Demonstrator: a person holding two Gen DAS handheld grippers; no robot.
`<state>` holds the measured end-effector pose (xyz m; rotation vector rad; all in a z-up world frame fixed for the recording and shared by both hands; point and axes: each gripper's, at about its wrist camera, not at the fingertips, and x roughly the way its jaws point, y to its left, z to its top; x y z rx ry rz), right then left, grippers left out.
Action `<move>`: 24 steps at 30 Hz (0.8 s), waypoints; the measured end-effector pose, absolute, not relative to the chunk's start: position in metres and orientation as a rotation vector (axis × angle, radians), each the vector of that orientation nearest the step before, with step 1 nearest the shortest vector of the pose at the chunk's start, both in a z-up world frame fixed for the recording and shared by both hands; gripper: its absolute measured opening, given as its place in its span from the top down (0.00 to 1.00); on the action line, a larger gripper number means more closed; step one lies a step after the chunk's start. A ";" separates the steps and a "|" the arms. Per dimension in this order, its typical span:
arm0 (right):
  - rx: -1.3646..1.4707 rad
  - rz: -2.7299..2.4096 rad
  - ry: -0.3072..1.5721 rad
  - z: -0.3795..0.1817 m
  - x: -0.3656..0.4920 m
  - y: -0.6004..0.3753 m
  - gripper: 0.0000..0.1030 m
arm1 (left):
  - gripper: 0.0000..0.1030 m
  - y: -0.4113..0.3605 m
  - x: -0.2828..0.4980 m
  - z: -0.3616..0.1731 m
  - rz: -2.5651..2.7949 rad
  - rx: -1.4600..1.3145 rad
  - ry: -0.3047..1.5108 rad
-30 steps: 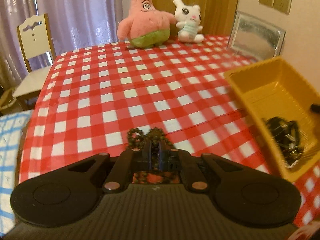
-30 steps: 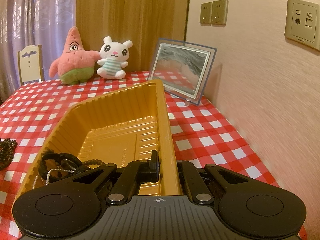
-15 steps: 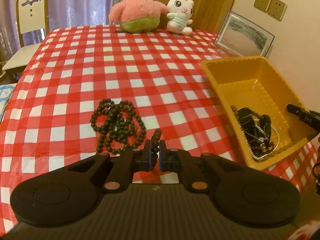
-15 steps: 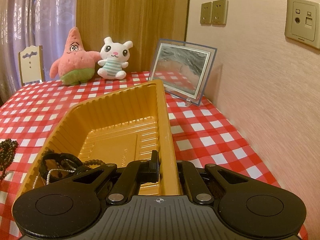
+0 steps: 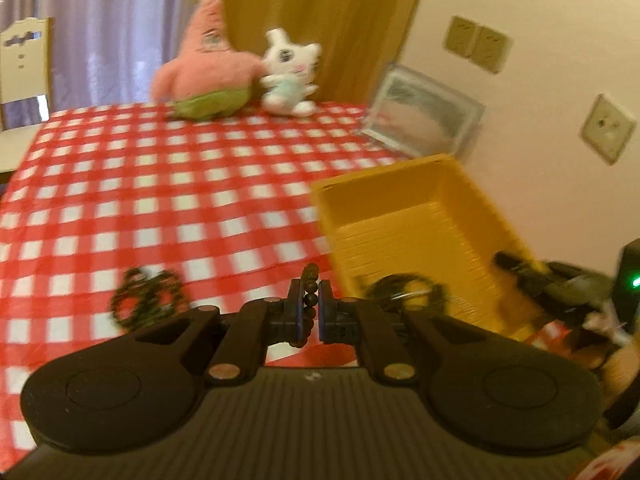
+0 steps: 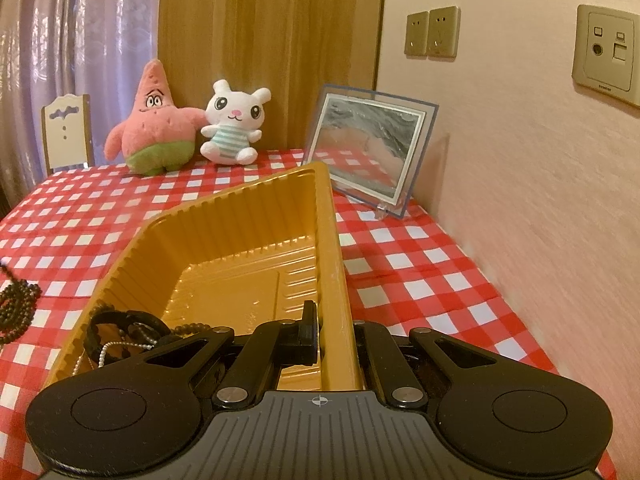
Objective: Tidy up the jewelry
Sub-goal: 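Carry the bead strand over the orange tray and open the left gripper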
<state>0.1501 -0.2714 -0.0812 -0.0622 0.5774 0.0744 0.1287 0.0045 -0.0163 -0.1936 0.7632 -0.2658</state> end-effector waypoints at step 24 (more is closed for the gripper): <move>-0.063 0.100 0.571 -0.080 0.150 -0.277 0.96 | 0.80 -0.094 0.159 -0.035 -0.457 -0.323 0.859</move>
